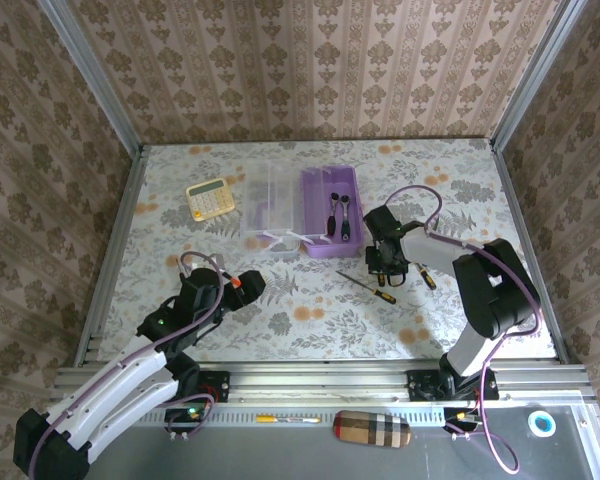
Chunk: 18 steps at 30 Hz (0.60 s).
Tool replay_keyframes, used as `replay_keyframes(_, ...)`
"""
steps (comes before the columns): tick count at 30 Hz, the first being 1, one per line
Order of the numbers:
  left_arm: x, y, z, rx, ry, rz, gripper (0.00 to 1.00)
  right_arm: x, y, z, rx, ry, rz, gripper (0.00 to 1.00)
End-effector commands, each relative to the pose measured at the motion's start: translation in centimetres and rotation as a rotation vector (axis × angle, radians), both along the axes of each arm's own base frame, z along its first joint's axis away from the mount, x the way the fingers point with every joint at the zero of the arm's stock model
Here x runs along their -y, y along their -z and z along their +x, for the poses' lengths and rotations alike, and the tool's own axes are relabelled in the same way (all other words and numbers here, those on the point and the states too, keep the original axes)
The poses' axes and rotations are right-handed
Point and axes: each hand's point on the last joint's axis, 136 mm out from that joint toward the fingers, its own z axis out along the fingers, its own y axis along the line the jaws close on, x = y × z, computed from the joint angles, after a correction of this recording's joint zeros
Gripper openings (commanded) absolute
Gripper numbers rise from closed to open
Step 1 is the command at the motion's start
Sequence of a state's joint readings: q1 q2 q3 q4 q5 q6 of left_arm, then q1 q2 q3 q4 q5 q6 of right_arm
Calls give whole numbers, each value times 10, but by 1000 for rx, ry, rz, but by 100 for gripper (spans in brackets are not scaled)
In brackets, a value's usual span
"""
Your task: Pack the tool kit
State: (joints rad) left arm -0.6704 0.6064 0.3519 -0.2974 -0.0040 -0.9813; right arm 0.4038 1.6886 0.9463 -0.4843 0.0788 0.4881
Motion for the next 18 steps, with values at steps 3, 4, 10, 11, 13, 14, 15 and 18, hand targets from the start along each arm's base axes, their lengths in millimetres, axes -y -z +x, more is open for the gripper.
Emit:
replay_keyframes(3,-1,-16,4,27,-13,-19,100,1,1,1,-22,15,-18,30)
replay_keyframes(4,0,-16,4,29,-8,-21,100,0,0,1,-23,12,-18,32)
replay_keyframes(10,5,-13,5,20,8,-26,100,-1,6,-1,-41,0,-16,37)
replay_keyframes(11,6,-12,5,18,9,-26,100,-2,8,-1,-43,-2,-8,37)
replay_keyframes(13,7,-12,6,16,10,-27,100,-3,10,0,-45,1,-3,34)
replay_keyframes(14,6,-12,6,15,8,-27,100,-3,12,0,-47,1,-5,31)
replay_keyframes(15,7,-12,6,16,10,-27,100,-3,13,0,-49,2,-10,27)
replay_keyframes(18,5,-12,5,15,6,-21,100,-2,14,0,-51,-3,-17,19)
